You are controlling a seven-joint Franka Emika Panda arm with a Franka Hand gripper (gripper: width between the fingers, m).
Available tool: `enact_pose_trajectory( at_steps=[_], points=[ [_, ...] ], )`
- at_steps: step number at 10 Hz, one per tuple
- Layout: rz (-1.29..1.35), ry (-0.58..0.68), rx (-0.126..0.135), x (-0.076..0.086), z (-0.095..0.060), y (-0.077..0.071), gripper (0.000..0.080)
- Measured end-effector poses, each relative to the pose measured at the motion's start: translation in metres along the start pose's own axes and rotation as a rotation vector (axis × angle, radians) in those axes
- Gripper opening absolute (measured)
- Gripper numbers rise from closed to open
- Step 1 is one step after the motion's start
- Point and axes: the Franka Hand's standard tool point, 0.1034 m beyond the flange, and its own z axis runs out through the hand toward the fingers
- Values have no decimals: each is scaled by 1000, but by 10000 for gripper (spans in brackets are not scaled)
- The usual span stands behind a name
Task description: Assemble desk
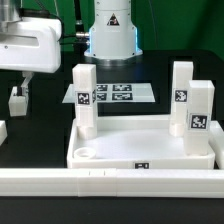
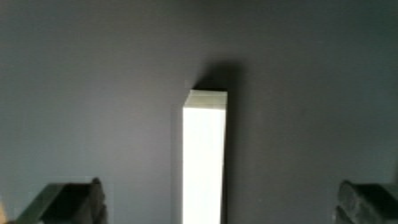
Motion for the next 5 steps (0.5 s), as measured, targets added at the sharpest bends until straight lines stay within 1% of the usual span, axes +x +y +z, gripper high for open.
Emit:
enact_pose_trajectory(
  at_steps=[1,2,3,4,5],
  points=[
    [-13,-10,32,-8,2,8,649],
    [-28,-10,31,-21,8,17,649],
    [-55,-15,21,-37,16,19,649],
    [-59,-33,25,-52,24,19,649],
    [-54,-40,24,-58,27,19,649]
  ],
)
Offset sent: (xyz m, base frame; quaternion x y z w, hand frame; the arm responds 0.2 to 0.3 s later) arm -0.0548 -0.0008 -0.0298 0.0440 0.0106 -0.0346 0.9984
